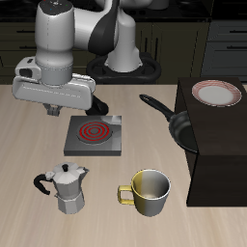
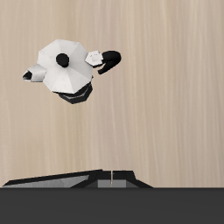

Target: Place the frying pan on the top layer of the shelf and place the moka pot on the stove

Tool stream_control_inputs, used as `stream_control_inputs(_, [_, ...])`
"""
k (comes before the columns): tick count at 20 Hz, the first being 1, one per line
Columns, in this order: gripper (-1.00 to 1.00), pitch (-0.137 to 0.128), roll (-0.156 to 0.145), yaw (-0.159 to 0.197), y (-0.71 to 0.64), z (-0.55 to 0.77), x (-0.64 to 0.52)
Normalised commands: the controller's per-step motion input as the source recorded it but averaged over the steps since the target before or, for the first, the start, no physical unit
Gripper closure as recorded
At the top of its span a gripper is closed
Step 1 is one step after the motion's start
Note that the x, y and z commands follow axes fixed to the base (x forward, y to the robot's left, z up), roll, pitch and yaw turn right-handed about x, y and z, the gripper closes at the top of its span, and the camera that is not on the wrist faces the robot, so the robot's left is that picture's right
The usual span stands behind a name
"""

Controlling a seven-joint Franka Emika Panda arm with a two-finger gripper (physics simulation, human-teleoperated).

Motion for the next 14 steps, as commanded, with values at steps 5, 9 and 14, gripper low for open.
stream_control_inputs(5, [1.0,-0.033,0.03,0.036,0.21,-0.02,-0.25])
stream_control_inputs(9, [1.0,-0.018,0.002,-0.011,0.01,0.28,-0.18])
stream_control_inputs(14, [1.0,-0.013,0.004,-0.014,0.03,0.15,-0.19])
